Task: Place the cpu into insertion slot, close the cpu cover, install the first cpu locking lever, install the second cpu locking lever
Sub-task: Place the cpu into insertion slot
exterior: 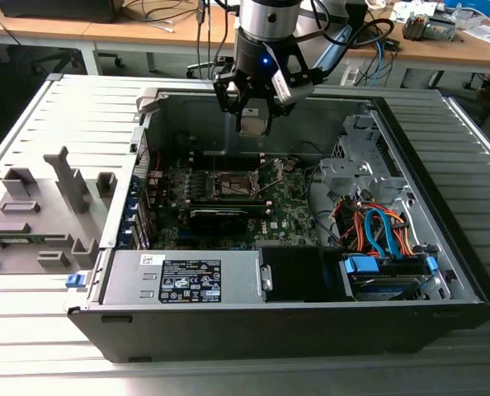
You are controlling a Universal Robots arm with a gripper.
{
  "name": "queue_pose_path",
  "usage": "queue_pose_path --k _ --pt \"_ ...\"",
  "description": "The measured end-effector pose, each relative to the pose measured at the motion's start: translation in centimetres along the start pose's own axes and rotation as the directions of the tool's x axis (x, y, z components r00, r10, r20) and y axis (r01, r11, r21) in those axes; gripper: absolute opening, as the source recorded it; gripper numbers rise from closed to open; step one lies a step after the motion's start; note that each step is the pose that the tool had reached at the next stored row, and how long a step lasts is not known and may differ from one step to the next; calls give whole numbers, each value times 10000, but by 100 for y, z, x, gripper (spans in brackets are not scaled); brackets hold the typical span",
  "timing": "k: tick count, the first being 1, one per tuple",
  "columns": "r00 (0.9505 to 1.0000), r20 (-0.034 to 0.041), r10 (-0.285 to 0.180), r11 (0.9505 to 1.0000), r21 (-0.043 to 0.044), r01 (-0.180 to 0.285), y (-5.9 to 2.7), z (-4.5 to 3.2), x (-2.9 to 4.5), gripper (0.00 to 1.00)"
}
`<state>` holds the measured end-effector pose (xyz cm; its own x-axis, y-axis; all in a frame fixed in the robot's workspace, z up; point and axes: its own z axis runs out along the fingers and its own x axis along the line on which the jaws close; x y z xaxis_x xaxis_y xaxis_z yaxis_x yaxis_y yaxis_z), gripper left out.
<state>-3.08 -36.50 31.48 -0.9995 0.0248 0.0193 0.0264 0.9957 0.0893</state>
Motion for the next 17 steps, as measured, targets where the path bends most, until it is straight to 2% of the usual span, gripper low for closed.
queue_pose_path --k 11,13,17 --pt "10000 0 -1 10000 1 1 -2 19 19 54" --pt "10000 0 0 10000 0 0 -6 60 27 54" --pt "10000 0 -1 10000 -1 1 -7 69 28 54"
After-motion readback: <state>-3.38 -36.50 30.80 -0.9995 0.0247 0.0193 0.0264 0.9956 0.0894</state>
